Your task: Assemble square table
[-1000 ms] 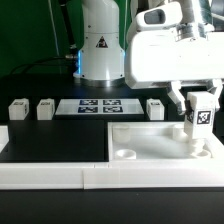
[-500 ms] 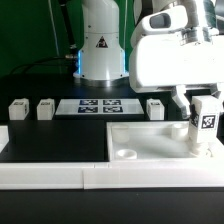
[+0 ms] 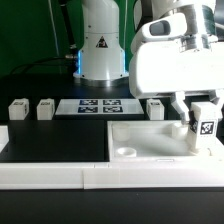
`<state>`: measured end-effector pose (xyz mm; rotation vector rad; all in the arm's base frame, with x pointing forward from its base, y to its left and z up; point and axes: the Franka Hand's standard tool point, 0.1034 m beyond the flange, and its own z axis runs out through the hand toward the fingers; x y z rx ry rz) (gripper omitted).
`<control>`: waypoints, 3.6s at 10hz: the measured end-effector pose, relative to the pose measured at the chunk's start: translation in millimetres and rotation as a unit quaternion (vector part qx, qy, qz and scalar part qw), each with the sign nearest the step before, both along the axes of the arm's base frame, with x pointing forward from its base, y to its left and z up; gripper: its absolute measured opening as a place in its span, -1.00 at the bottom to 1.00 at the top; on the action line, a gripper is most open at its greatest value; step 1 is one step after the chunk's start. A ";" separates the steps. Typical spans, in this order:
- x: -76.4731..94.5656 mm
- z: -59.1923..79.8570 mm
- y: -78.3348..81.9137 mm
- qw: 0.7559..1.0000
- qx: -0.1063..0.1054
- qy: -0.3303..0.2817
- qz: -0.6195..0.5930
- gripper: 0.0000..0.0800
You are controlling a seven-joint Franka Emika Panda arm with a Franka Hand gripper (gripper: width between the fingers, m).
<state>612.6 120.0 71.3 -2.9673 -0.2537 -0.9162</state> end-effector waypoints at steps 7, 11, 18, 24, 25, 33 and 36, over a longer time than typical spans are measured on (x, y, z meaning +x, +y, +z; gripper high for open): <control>0.0 -1.6 -0.2 1.000 0.001 0.003 -0.006 0.31; -0.1 -1.8 -0.3 1.000 0.001 0.003 -0.005 0.62; 22.4 30.3 -18.6 0.998 -0.011 0.056 -0.002 0.62; 16.3 14.0 -6.2 0.965 -0.007 0.262 -0.022 0.62; 9.0 8.2 -5.1 0.954 -0.005 0.299 -0.030 0.62; 4.4 -1.1 -2.8 0.941 0.027 0.310 -0.129 -0.28; 4.1 -1.1 -1.3 0.916 0.062 0.311 -0.245 -0.28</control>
Offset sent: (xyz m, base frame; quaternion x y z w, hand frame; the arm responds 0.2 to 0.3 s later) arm 0.0000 0.0000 0.0000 0.0000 0.0000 0.0000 1.0000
